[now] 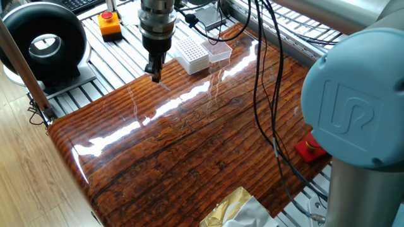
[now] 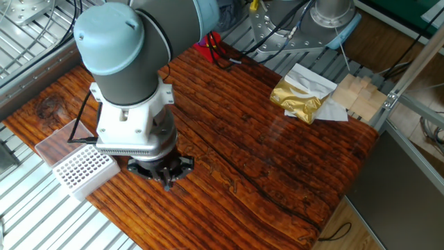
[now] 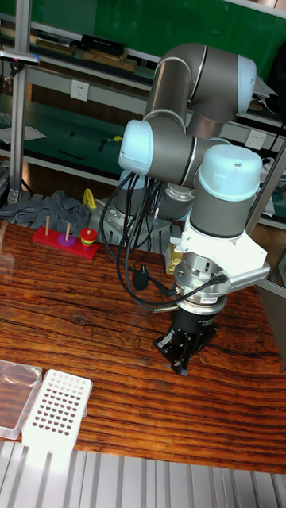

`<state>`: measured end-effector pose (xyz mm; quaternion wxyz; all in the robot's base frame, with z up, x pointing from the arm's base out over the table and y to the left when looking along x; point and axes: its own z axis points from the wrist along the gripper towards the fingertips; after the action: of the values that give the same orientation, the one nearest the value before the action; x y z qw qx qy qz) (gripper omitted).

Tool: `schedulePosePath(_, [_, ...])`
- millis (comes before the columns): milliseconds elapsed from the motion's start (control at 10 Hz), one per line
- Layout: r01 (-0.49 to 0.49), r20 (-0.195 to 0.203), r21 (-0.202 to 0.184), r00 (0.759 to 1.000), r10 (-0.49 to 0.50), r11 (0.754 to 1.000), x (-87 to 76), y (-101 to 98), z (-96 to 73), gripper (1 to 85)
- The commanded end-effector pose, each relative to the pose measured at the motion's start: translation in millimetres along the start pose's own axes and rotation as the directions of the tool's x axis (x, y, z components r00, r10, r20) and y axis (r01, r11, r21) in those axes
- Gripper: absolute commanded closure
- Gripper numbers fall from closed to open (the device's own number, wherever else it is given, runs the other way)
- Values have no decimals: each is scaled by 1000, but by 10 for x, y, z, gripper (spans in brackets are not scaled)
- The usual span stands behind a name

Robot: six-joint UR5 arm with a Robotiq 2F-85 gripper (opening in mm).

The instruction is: Insert a medium pipette tip into the holder for medium pipette tips

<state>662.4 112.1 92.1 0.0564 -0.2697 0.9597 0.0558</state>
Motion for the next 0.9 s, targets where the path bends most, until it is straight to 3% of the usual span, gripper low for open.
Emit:
schedulePosePath(0, [-102,85,-33,991,104,994,-226,52,-25,847])
schedulePosePath(200, [-103,99,-14,990,104,995,-259,-1,-27,847])
schedulePosePath(500, [-100,147,-49,983,106,994,-391,77,-45,847])
schedulePosePath(800, [-108,137,-43,984,113,993,-364,63,-41,847])
